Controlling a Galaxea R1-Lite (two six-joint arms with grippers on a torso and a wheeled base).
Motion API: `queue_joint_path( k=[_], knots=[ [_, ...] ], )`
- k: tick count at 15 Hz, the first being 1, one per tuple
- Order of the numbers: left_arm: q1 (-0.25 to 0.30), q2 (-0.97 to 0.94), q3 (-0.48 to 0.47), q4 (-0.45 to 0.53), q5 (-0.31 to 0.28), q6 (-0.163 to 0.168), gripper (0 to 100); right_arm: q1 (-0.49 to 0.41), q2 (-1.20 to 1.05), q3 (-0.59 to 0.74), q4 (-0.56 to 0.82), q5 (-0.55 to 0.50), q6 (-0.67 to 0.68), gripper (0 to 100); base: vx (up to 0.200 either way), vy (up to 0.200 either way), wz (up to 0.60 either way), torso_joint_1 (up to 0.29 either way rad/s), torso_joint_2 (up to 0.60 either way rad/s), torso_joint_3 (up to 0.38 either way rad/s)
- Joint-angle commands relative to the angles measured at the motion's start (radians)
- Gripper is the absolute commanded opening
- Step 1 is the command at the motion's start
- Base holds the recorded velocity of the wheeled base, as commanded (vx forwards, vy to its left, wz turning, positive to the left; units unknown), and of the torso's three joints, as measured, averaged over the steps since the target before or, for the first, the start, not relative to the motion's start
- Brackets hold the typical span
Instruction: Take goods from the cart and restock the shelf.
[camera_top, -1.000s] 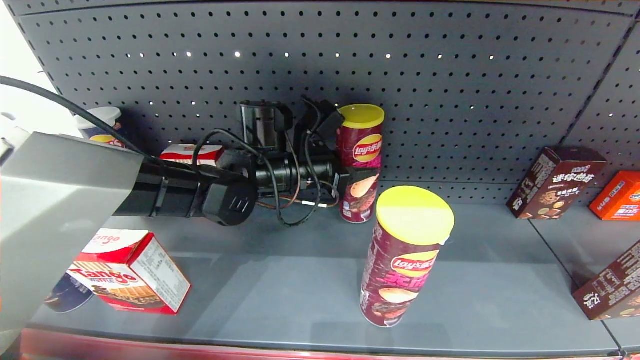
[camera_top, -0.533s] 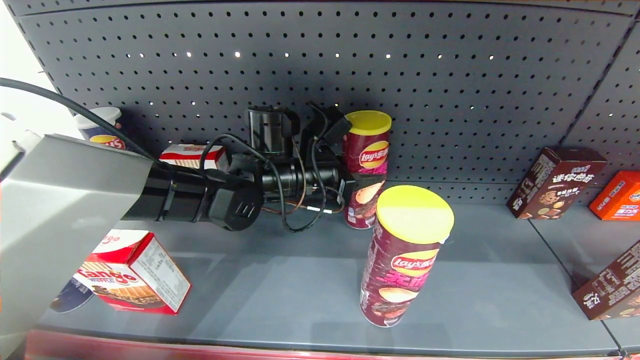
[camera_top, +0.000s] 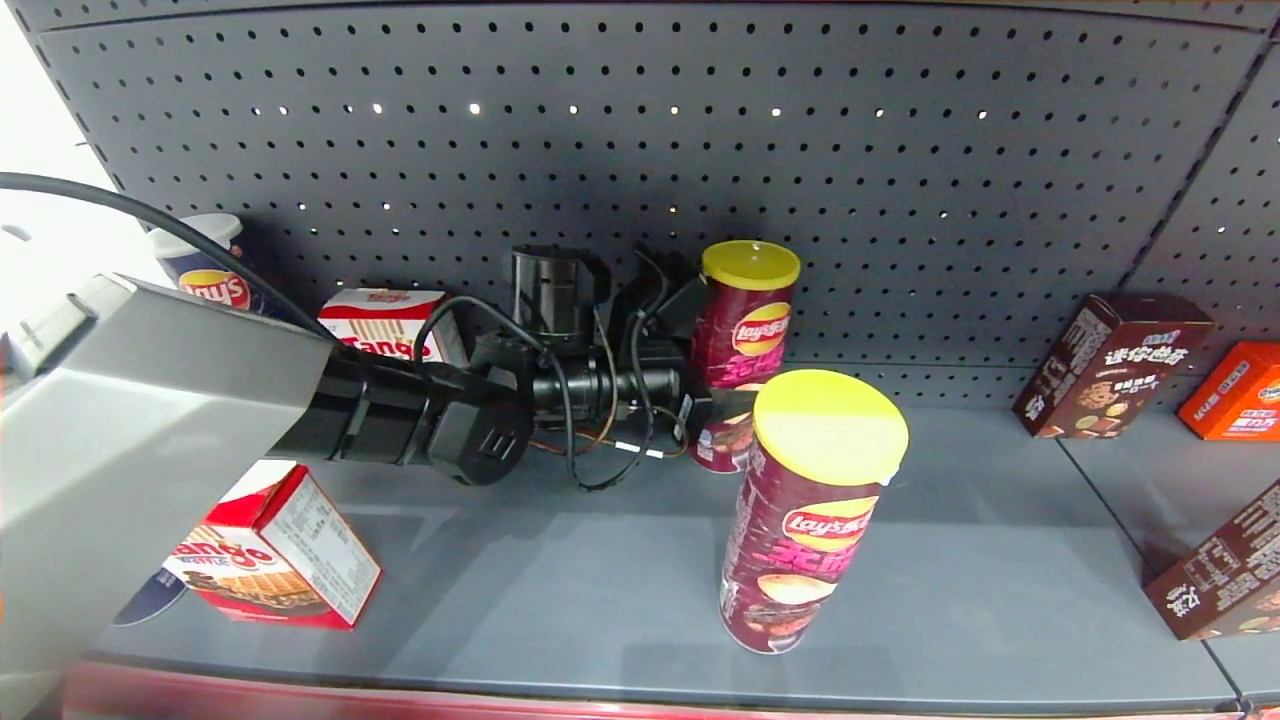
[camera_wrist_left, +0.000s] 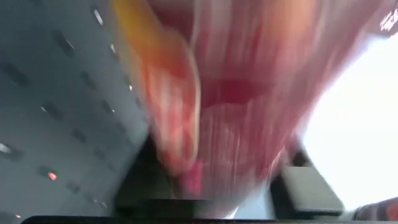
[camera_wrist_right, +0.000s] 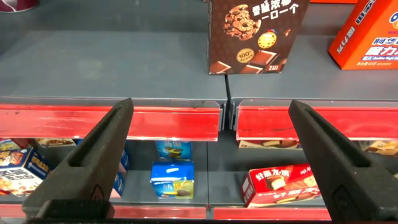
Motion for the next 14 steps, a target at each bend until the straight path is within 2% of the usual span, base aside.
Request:
queue_joint_path(
  k=[1, 2, 7, 9, 10, 11, 12, 14],
  knots=[
    [-0.002, -0.004, 0.008, -0.008, 0.016, 0.000, 100, 0.000, 0.001, 0.000, 0.000, 0.000, -0.001, 100, 0.000, 0.000, 0.00, 0.000, 0.00, 0.000],
    [0.000, -0.007, 0.014, -0.014, 0.029, 0.000, 100, 0.000, 0.001, 0.000, 0.000, 0.000, -0.001, 100, 0.000, 0.000, 0.00, 0.000, 0.00, 0.000],
    [0.000, -0.154, 0.189, -0.061, 0.044, 0.001, 100, 0.002, 0.001, 0.000, 0.000, 0.000, -0.001, 100, 0.000, 0.000, 0.00, 0.000, 0.00, 0.000],
    [0.000, -0.209, 0.287, -0.135, 0.101, 0.000, 100, 0.000, 0.001, 0.000, 0.000, 0.000, -0.001, 100, 0.000, 0.000, 0.00, 0.000, 0.00, 0.000],
    [0.000, -0.222, 0.307, -0.149, 0.135, 0.000, 100, 0.000, 0.001, 0.000, 0.000, 0.000, -0.001, 100, 0.000, 0.000, 0.00, 0.000, 0.00, 0.000],
    [0.000, -0.237, 0.332, -0.161, 0.208, 0.000, 100, 0.002, 0.001, 0.000, 0.000, 0.000, -0.001, 100, 0.000, 0.000, 0.00, 0.000, 0.00, 0.000],
    [-0.009, -0.258, 0.364, -0.166, 0.323, 0.014, 100, 0.000, 0.000, 0.000, 0.000, 0.000, -0.001, 100, 0.000, 0.000, 0.00, 0.000, 0.00, 0.000],
    [-0.014, -0.289, 0.405, -0.183, 0.332, 0.046, 100, 0.000, 0.001, 0.000, 0.000, 0.000, -0.001, 100, 0.000, 0.000, 0.00, 0.000, 0.00, 0.000]
  ],
)
